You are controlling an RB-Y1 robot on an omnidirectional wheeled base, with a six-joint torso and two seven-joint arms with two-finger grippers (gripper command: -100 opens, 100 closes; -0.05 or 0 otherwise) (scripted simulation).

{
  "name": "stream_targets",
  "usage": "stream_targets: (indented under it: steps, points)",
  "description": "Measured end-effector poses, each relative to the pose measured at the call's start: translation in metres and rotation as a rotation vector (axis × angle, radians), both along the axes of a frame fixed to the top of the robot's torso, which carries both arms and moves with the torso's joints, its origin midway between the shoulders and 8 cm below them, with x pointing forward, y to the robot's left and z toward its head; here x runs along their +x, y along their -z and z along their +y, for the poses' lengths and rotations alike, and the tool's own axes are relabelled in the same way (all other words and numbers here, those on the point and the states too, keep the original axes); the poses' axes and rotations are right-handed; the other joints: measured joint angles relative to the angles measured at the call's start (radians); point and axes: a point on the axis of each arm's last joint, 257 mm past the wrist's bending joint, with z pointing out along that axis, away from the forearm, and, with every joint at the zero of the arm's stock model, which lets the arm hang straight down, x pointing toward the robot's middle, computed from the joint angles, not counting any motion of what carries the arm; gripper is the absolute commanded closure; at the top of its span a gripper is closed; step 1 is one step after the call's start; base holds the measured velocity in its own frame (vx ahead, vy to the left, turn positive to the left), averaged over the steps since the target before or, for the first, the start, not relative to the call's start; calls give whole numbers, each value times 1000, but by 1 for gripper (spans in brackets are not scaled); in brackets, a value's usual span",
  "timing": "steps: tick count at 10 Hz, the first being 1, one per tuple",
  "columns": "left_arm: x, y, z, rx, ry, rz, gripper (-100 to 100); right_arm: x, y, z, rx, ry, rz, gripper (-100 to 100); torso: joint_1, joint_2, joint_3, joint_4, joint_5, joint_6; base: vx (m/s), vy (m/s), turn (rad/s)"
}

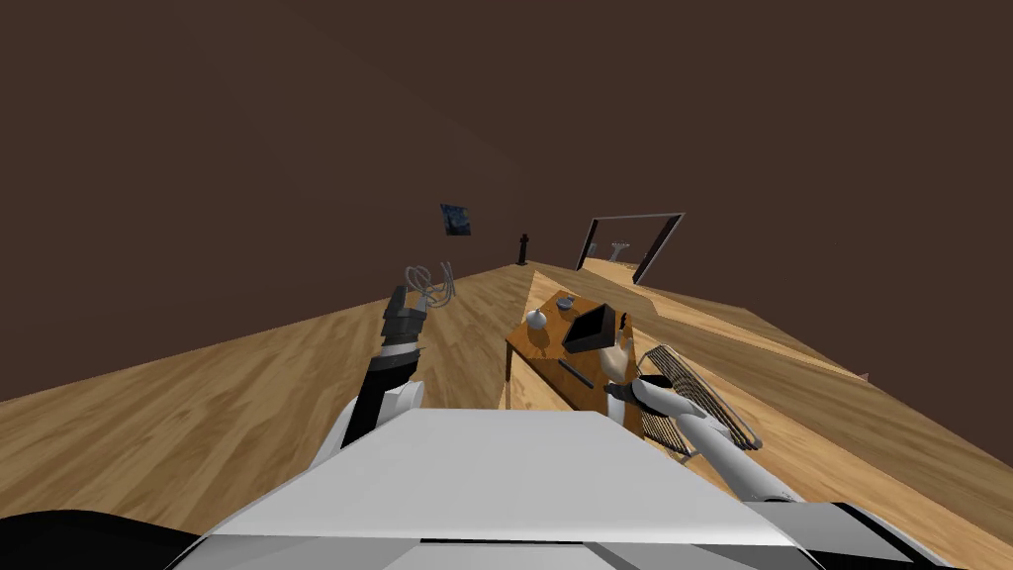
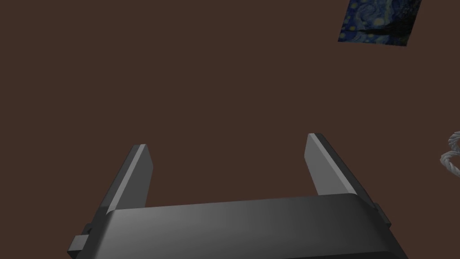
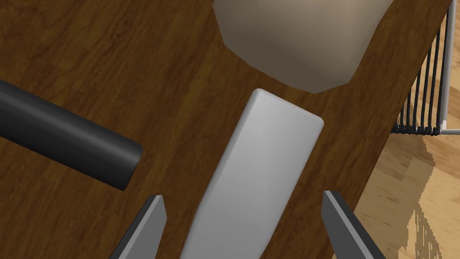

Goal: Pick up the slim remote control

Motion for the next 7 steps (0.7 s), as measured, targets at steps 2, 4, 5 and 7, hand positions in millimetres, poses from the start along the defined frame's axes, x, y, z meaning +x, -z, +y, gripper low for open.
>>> stream_targets:
  steps: [2, 4, 5, 7]
  points:
    - [0, 0, 0, 0, 0, 0, 0, -19, 10, -3, 48, 82, 41, -100, -1, 0, 0, 0, 0, 0, -1, -19, 99]
    - [0, 0, 0, 0, 0, 0, 0, -36, 15, -3, 95, 163, 77, -100, -1, 0, 0, 0, 0, 0, -2, -21, 98]
    - [0, 0, 0, 0, 0, 0, 0, -40, 17, -3, 114, 196, 89, -100, -1, 0, 0, 0, 0, 1, 1, -24, 110]
    - [0, 0, 0, 0, 0, 0, 0, -53, 20, -1, 155, 276, 117, -100, -1, 0, 0, 0, 0, 1, 0, -22, 98]
